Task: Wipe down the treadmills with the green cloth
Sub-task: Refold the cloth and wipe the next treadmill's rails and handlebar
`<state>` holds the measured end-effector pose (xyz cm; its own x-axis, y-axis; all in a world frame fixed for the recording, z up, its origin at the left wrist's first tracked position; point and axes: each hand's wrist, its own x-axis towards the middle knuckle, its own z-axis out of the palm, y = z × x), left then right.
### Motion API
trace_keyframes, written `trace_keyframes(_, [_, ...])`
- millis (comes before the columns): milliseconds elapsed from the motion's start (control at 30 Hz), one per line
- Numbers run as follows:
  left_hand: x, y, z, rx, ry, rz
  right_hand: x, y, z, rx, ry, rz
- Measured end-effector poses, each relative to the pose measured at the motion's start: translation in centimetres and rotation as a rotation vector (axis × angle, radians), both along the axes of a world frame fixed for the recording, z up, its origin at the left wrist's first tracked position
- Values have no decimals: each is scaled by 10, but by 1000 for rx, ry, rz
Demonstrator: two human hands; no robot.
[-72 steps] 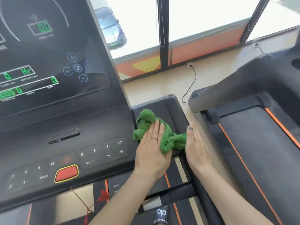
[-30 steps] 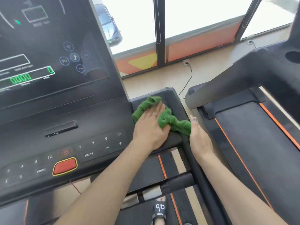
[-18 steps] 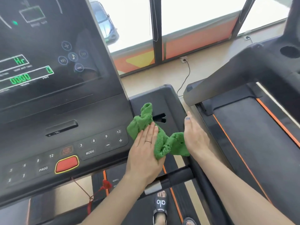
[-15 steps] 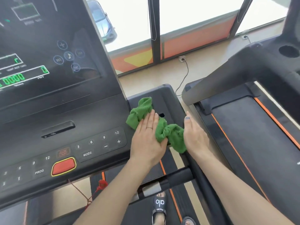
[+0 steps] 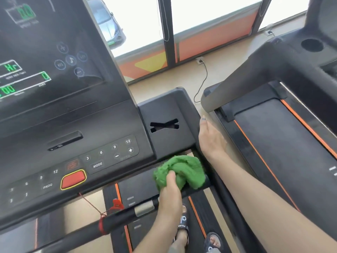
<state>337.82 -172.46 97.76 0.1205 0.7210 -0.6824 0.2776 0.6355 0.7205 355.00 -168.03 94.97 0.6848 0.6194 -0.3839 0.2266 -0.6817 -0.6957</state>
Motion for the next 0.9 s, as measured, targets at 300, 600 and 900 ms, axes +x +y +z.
trace_keyframes(300, [44,50,-24,-628,-900,660,1,-2,-3,-1,-23,22])
trace_keyframes(600, [22,59,-32,-562,-675,1064,2,-5,-8,33,-28,35])
trace_keyframes(900, [62,55,-34,-580,-756,924,-4,0,-7,-8,-64,17])
